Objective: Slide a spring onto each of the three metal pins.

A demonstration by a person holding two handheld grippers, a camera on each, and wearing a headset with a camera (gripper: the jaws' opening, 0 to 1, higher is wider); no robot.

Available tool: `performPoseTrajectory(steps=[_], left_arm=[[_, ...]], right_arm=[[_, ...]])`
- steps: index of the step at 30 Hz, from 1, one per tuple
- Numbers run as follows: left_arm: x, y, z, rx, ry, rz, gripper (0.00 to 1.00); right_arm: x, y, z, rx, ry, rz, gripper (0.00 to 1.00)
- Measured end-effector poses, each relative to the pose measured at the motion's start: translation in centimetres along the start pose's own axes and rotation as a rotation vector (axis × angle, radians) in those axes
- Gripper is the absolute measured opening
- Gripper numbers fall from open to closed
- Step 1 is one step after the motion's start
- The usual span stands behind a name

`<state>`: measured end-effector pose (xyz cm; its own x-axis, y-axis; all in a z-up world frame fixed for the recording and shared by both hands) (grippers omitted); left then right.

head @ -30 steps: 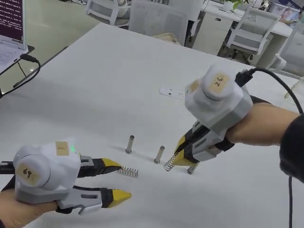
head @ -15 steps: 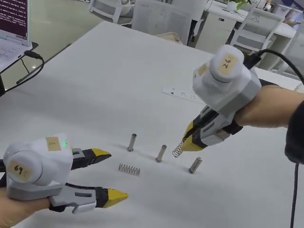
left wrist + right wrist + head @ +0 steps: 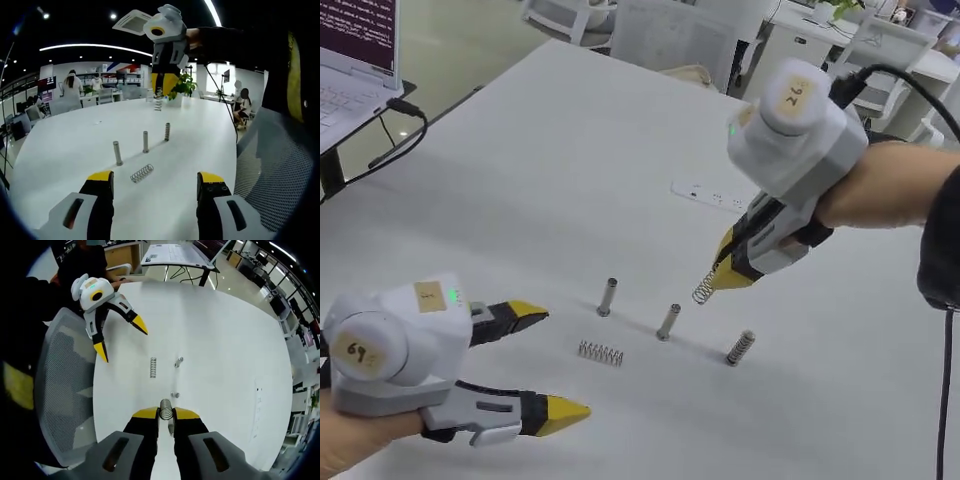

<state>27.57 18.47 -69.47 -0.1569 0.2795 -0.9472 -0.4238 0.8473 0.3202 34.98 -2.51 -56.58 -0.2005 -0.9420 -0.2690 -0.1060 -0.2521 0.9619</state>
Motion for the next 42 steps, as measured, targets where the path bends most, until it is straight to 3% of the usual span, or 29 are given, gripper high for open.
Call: performPoseTrajectory(steps=[3,12,42], left_arm=[[0.0,0.0,0.1,-0.005,0.003,-0.002,0.65],[0.3,0.1,0.5,-0.023,0.015,-0.005,0.68],[0.8,-0.1,1.3,-0.043,0.025,-0.003,0.69]], right_arm=[[-0.2,-0.5,-0.9,0.000,0.003,0.010,0.08],[-0.1,-1.6,-1.6,-0.012,0.004,0.035,0.08],[-0.3,-4.8,-2.7,-0.059,0.010,0.092,0.08]])
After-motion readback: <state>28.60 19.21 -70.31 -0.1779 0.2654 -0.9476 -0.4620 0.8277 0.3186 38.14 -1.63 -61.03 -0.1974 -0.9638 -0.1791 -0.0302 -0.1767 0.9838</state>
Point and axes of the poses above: the centre of the closed fingertips' face, and the gripper's own axes: y roughly backward along the fingers, z roughly to its left, x roughly out of its underside, the point moved 9 cm from there along y, roughly backward along the fingers, and after that the axes turned 1 degree about -x, right-handed, at the moved point
